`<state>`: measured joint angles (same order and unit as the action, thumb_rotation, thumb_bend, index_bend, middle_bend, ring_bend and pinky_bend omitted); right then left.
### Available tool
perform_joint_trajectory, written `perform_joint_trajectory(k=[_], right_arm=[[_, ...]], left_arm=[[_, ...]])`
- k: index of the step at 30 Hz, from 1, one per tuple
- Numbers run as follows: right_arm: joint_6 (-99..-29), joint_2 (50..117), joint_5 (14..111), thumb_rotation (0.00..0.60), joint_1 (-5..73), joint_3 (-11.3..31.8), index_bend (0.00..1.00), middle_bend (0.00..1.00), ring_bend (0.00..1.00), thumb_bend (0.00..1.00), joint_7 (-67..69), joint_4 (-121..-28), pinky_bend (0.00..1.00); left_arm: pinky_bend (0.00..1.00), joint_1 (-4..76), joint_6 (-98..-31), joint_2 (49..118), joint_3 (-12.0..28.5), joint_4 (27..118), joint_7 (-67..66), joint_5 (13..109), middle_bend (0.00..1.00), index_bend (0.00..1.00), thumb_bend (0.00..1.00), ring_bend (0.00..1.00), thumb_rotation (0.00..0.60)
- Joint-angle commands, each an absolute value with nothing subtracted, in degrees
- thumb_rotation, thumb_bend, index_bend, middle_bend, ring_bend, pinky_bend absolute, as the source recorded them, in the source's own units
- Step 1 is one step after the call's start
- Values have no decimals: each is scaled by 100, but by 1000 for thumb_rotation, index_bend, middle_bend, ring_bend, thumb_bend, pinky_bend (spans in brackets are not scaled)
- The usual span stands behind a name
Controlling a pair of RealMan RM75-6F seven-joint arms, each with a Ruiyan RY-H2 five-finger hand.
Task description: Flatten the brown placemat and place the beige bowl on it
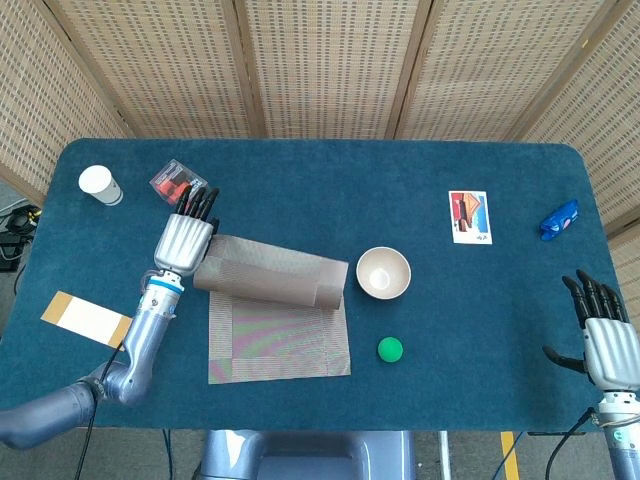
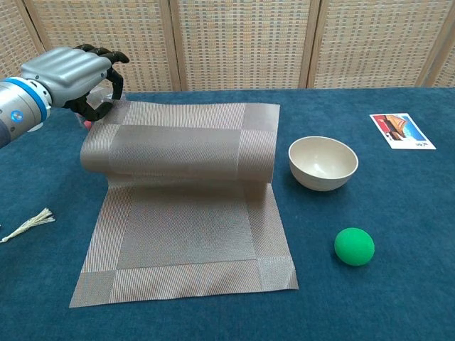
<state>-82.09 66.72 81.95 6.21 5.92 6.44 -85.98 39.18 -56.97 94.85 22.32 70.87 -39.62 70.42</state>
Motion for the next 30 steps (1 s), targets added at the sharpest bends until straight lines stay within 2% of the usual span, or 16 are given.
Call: perform_joint_trajectory(k=[1, 12, 17, 22, 24, 30], right_arm=[[-8175, 6697, 8153, 600, 633, 605, 68, 0, 0, 90, 625, -8558, 0], [-8051, 6790, 7947, 600, 675, 692, 68, 0, 0, 89, 567, -8389, 0], [-8010, 6802, 7871, 600, 680, 721, 68, 0, 0, 90, 560, -8346, 0], [-7986, 6804, 7861, 600, 685, 721, 68, 0, 0, 90, 550, -8336, 0], [-7979, 6808, 7872, 600, 689, 713, 68, 0, 0, 90, 540, -8338, 0], [-7989, 6806, 7901, 600, 683, 699, 68, 0, 0, 89, 531, -8355, 0]], left_arm=[[0, 4243, -5643, 9652, 2275, 6493, -4199, 6830, 0, 588, 557, 0, 600], [0, 4855, -5582, 10141, 2183, 5188, -4230, 6656, 0, 566, 546, 0, 600], [0, 5006, -5580, 10318, 2137, 4757, -4262, 6536, 0, 432, 471, 0, 600], [0, 5018, -5634, 10341, 2096, 4635, -4344, 6414, 0, 129, 229, 0, 600], [0, 4993, -5727, 10308, 2080, 4651, -4277, 6424, 0, 51, 182, 0, 600], [0, 4876, -5896, 10120, 1997, 4934, -4014, 6487, 0, 21, 160, 0, 600]])
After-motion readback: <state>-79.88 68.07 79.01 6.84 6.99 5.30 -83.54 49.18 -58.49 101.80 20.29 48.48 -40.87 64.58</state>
